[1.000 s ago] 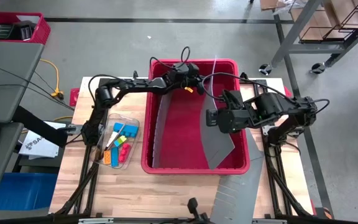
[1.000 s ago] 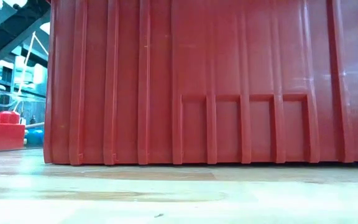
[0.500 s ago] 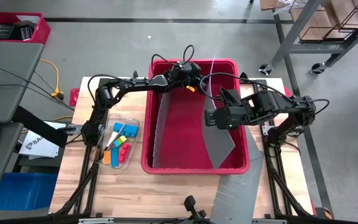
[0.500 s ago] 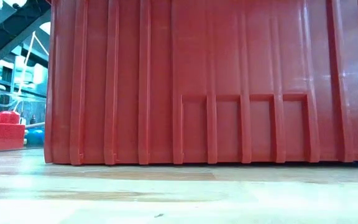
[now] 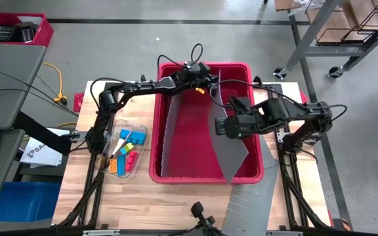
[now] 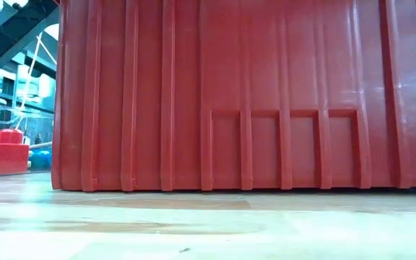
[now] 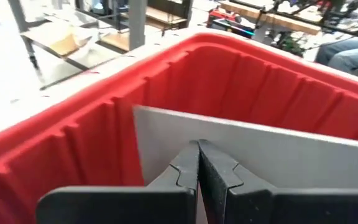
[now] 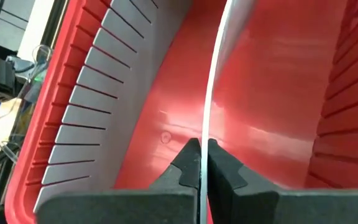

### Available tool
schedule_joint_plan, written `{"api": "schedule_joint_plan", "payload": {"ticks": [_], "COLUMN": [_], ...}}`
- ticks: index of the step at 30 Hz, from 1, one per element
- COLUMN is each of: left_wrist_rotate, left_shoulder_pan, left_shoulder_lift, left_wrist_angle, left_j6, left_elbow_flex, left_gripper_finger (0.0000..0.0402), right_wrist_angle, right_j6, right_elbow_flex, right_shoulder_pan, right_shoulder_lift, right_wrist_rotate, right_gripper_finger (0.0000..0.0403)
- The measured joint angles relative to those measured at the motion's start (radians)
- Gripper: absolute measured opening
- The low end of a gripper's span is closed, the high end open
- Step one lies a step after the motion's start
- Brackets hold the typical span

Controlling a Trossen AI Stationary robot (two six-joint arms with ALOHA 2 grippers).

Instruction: Sort Items/Unsort Items

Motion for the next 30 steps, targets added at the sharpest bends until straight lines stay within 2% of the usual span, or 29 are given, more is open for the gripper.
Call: {"api": "schedule_joint_plan", "payload": {"ticks": [7,15,18,22,30], "left_wrist_rotate": [0.019,-0.007,0.040,0.165,0.247], "left_shoulder_pan": [0.002,0.001,0.008,0.006,-0.019], "left_shoulder_lift": [0.038,0.065,0.065,0.065,0.064], "left_wrist_angle": [0.042,-0.127,-0.201,-0.310,-0.340], "left_j6": [0.002,0.041,0.058,0.072,0.018], "left_elbow_flex": [0.000,-0.001,-0.001,-0.001,-0.001], "left_gripper_finger": [0.0000,0.0000,0.0000,0.0000,0.0000], "right_wrist_angle": [-0.007,-0.006,-0.004,-0.004,-0.005], "right_j6": [-0.014,-0.027,-0.043,-0.056,-0.099], "right_elbow_flex": [0.000,0.001,0.002,0.002,0.002], "right_shoulder_pan": [-0.007,-0.006,-0.006,-0.007,0.001], "right_shoulder_lift": [-0.005,-0.005,-0.005,-0.005,-0.005], "right_wrist_rotate": [0.004,0.014,0.014,0.025,0.019], "right_gripper_finger": [0.0000,0.0000,0.0000,0.0000,0.0000]}}
